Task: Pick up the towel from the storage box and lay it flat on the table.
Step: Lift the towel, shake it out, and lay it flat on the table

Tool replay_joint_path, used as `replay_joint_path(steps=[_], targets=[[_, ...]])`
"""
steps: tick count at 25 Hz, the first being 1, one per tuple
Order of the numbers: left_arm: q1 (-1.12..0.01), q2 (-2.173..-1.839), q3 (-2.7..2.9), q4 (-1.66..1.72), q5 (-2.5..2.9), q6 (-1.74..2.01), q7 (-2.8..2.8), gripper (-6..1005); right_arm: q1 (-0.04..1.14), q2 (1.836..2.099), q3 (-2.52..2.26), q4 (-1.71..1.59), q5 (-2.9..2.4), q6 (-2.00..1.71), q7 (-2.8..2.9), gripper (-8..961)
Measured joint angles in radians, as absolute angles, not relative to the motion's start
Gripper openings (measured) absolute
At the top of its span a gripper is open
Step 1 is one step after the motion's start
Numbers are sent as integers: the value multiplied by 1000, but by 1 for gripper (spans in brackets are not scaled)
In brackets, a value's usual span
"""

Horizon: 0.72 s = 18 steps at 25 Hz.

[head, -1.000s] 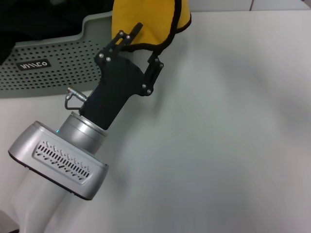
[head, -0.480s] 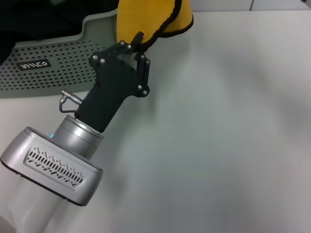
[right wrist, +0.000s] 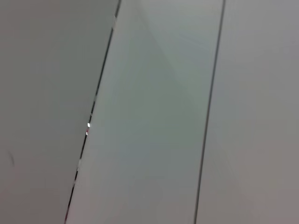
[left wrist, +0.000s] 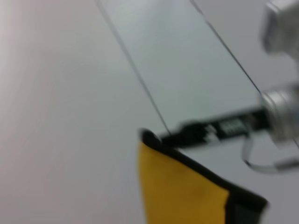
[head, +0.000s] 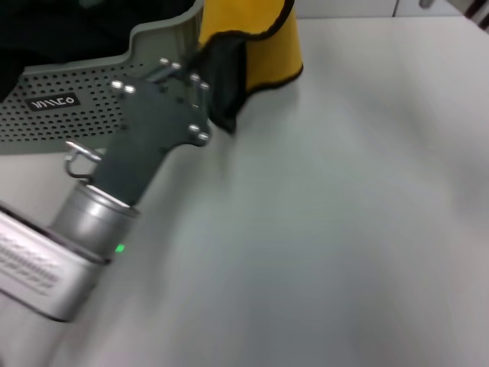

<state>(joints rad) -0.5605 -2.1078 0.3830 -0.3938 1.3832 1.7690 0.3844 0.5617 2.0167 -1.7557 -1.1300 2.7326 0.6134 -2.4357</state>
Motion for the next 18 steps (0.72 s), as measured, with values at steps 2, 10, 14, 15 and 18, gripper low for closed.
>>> replay_joint_path(steps=[2, 10, 14, 15, 18], targets=[[-540, -2108, 384, -337, 1384, 1796, 232, 40, 559, 2014, -1741, -1106, 2660, 618, -2345, 54], [-456, -2098, 479, -3, 1387, 1865, -539, 31, 535, 2007, -1618, -1107, 2219, 752, -1933, 58], [-416, -2093, 577, 169, 1387, 1894, -815, 32, 511, 2012, -1548, -1140, 2033, 869, -1792, 60], [-407, -2093, 595, 195, 1387, 1905, -841, 32, 496, 2012, -1540, -1164, 1987, 889, -1758, 61], [-378, -2092, 628, 274, 1387, 1944, -921, 32, 440, 2008, -1535, -1243, 1887, 919, -1683, 63]])
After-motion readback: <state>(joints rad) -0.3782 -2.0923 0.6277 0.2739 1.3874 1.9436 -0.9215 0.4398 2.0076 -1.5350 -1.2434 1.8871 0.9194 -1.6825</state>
